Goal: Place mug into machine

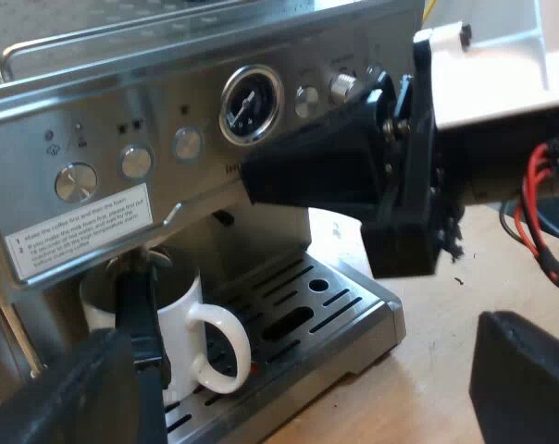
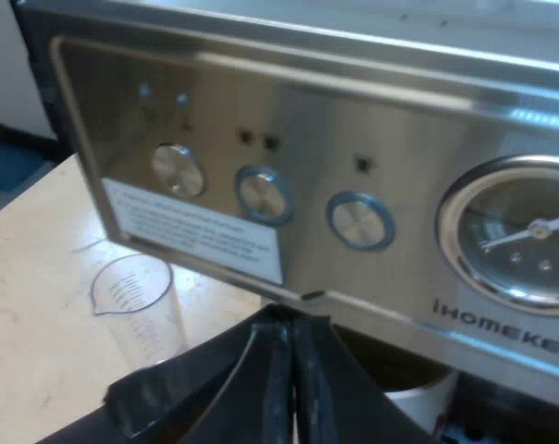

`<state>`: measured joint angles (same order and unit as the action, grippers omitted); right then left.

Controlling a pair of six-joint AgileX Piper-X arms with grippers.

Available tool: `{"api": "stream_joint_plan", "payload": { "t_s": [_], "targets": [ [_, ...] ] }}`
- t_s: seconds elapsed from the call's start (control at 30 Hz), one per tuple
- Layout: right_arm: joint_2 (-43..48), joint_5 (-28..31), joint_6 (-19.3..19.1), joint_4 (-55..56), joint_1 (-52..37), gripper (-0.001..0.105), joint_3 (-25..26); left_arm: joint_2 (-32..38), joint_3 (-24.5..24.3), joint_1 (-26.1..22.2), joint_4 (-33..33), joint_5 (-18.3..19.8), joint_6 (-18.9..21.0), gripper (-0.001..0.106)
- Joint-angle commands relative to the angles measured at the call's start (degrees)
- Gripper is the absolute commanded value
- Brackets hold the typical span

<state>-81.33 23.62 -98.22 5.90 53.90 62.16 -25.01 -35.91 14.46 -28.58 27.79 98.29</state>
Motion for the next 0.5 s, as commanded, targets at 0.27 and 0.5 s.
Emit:
{"api": "stream_joint_plan", "payload": {
  "t_s": [0.27, 0.5],
  "targets": [
    [-1.74, -0.67, -1.02, -1.40, -1.05, 0.000, 1.25, 0.15, -0.31, 0.02, 0.21, 0.77, 0.82, 0.074],
    [-3.10, -0.58, -1.02, -2.29, -1.74, 0.000, 2.63, 0.15, -0.31, 0.02, 0.21, 0.77, 0.82, 0.074]
  ]
}}
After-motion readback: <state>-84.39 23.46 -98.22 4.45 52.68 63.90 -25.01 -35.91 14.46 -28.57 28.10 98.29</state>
